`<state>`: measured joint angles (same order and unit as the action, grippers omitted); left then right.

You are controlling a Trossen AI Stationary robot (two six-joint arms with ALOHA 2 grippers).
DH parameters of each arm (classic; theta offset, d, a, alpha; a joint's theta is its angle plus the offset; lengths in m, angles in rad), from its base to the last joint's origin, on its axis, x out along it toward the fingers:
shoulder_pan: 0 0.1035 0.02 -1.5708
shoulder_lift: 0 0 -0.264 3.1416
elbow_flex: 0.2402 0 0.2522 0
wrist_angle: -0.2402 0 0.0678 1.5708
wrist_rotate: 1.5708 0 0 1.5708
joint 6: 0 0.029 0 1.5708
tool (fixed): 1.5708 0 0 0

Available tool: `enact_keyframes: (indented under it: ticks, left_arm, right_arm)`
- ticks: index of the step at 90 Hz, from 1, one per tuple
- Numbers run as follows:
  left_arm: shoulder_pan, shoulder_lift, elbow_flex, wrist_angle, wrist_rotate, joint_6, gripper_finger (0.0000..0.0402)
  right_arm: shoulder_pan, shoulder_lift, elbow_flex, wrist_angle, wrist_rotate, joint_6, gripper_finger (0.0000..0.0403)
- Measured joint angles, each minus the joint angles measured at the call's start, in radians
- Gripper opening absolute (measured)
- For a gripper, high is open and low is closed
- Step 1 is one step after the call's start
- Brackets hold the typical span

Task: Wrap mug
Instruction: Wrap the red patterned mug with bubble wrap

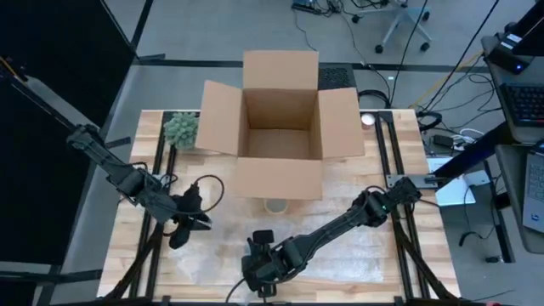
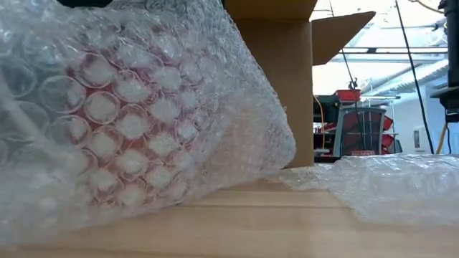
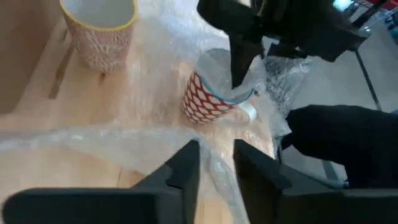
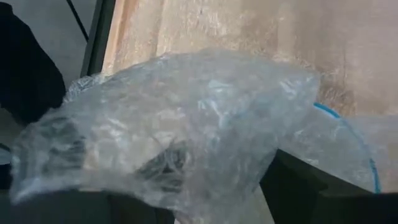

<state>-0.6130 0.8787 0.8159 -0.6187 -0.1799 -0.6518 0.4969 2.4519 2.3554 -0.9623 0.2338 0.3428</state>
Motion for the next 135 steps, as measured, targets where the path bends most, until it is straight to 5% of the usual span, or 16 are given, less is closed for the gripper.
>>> enact_keyframes:
  ticks: [29, 46, 64, 82, 91, 135]
  left_arm:
    - [0.038, -0.064, 0.054, -0.029, -0.034, 0.148, 0.0125]
    - [0.021, -0.037, 0.041, 0.123, -0.013, 0.192, 0.0125]
    - [-0.034, 0.124, -0.099, 0.345, -0.071, 0.225, 0.0125]
    - [-0.07, 0.348, -0.283, 1.0, -0.114, 0.263, 0.0125]
    - [-0.077, 0.445, -0.302, 1.181, -0.114, 0.271, 0.0125]
    - [-0.024, 0.714, -0.264, 1.314, -0.092, 0.22, 0.0125]
  right_arm:
    - [-0.002, 0.0, 0.0, 0.0, 0.0, -0.019, 0.0176]
    - [-0.009, 0.0, 0.001, 0.004, 0.0, -0.045, 0.0176]
    - [-0.018, 0.0, 0.001, 0.013, -0.001, -0.049, 0.0176]
    - [-0.018, 0.0, 0.001, 0.013, 0.0, -0.049, 0.0176]
    - [-0.018, 0.0, 0.001, 0.013, 0.0, -0.054, 0.0176]
    - [-0.02, -0.003, 0.001, 0.032, -0.001, -0.076, 0.0176]
